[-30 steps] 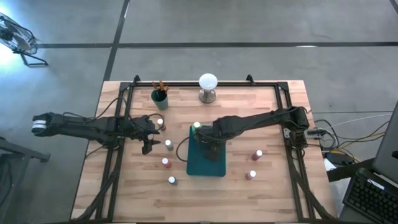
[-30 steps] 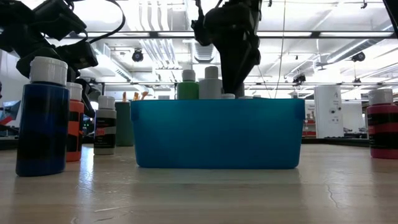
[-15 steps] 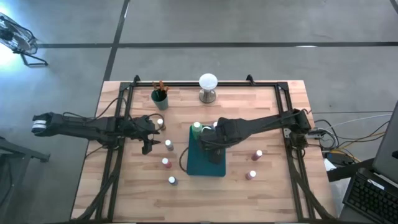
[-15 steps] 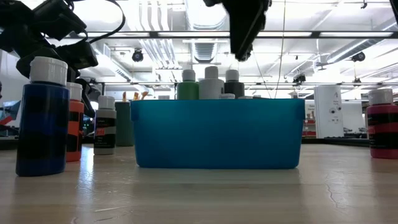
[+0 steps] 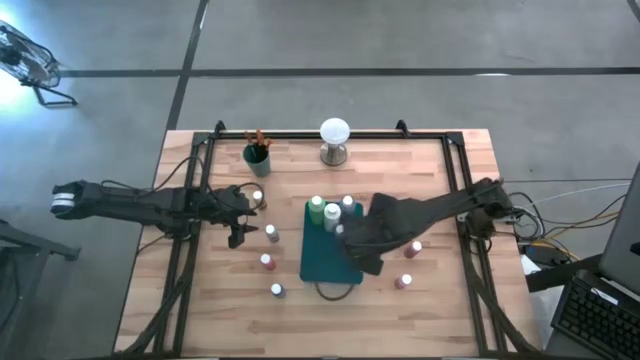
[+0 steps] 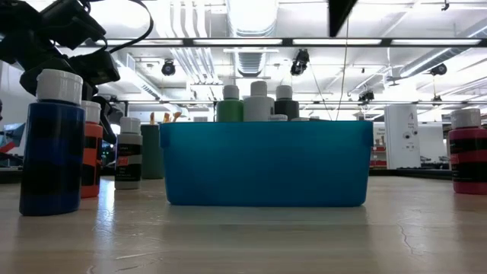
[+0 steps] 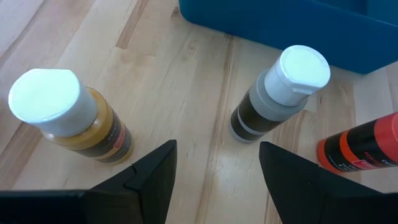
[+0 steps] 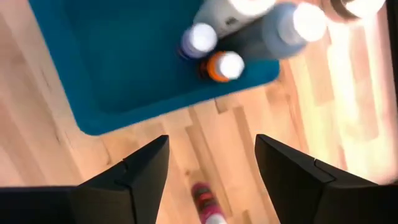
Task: Pick & Place Paint Supplies
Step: Put the pink paint bottle into the blue bin
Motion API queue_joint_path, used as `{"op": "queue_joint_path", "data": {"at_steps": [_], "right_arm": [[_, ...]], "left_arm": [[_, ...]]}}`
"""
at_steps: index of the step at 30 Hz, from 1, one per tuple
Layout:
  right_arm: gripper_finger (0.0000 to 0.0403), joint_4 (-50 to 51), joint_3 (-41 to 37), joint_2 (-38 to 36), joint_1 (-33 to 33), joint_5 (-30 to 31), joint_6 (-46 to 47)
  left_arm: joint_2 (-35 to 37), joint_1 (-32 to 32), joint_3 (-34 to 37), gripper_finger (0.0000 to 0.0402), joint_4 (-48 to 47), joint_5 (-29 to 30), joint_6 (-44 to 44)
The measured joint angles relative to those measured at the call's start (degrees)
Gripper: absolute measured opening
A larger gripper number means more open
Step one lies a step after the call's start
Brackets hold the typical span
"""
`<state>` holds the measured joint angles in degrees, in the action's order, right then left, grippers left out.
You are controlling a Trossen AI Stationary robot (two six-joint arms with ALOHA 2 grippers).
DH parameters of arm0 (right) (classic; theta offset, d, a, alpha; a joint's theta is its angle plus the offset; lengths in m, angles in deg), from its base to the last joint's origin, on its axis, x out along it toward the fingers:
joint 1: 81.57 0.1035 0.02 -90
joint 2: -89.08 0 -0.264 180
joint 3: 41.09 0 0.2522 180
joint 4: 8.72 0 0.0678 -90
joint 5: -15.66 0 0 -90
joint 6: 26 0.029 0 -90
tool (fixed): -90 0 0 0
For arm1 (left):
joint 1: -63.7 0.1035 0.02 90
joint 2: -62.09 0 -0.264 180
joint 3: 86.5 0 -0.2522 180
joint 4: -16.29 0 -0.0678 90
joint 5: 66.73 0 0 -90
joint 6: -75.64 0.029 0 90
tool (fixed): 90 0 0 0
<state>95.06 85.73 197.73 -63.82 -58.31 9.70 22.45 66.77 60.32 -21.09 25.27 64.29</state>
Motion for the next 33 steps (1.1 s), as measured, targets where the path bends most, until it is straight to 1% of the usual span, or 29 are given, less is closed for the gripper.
{"op": "queue_joint_path", "data": {"at_steps": [5,11,17,19,21,24,27,30,33], "right_arm": [[0.0239,-0.88,-8.52,-6.68,1.69,-0.80,6.49],[0.0225,-5.22,-18.28,-15.26,4.65,-3.94,12.38],[0.0215,-9.07,-28.89,-22.95,6.65,-6.78,25.79],[0.0217,-9.88,-31.87,-24.80,6.86,-7.70,28.60],[0.0221,-11.12,-34.42,-26.26,7.21,-7.69,29.11],[0.0229,-12.82,-36.80,-27.91,7.27,-7.71,28.50],[0.0238,-13.31,-37.22,-28.51,7.14,-7.59,27.07],[0.0244,-14.06,-35.70,-28.60,7.11,-6.45,24.85],[0.0249,-14.22,-33.61,-28.41,7.14,-4.02,23.84]], "left_arm": [[0.00,-0.01,0.00,0.0234,-0.04,-0.01,0.00],[0.00,-0.01,0.00,0.0234,-0.03,0.00,0.00],[0.00,0.00,0.00,0.0234,-0.04,0.00,0.00],[0.00,-0.02,0.00,0.0234,-0.04,-0.02,0.00],[0.00,0.00,0.00,0.0234,0.00,0.00,0.00],[0.00,0.00,0.00,0.0234,-0.02,-0.02,0.00],[0.00,0.00,0.00,0.0234,-0.02,-0.01,0.00],[0.00,-0.02,0.00,0.0234,-0.04,-0.02,0.00],[0.00,0.00,0.00,0.0234,-0.04,0.00,0.00]]}}
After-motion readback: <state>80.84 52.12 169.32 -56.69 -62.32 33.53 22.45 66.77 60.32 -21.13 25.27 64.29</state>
